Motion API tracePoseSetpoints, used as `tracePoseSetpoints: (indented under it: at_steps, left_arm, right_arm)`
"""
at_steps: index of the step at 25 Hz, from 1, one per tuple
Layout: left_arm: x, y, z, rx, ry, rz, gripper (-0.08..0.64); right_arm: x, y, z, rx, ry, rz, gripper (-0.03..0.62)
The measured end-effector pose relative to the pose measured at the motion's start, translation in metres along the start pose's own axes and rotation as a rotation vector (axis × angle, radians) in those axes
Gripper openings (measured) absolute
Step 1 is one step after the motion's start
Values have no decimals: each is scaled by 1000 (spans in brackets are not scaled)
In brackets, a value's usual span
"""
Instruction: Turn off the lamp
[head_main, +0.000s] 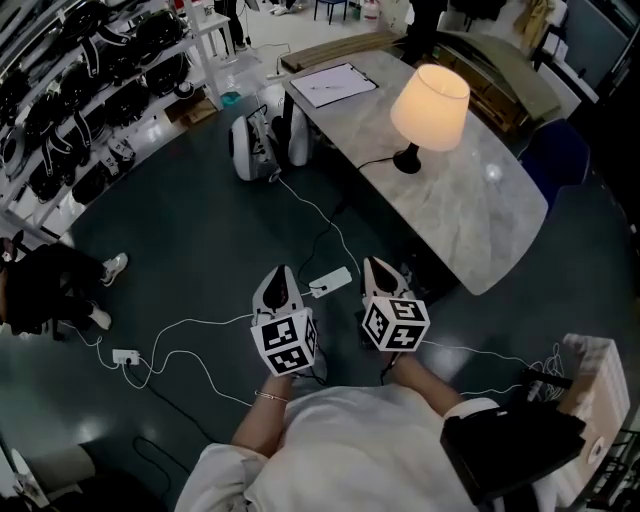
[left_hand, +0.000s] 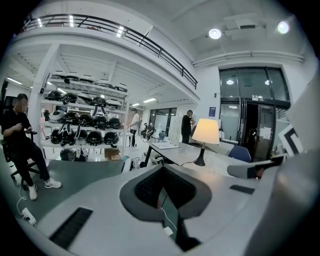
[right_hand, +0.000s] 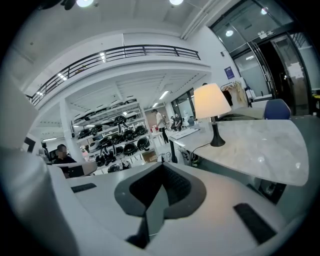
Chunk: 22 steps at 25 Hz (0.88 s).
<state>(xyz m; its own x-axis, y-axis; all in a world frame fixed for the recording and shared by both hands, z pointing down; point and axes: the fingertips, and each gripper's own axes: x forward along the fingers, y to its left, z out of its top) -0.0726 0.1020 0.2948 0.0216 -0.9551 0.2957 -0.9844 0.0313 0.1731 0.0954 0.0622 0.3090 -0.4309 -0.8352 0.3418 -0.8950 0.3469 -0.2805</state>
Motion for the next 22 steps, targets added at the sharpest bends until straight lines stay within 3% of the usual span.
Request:
tracePoseSetpoints:
  at_steps: [13, 22]
  left_arm:
    - [108, 46, 14, -6, 52, -98, -6]
    - [152, 64, 7, 23, 107, -121, -6]
  right_arm:
    - [94, -4, 11, 26, 36, -90, 0]
    - [104, -36, 2, 26, 95, -201, 0]
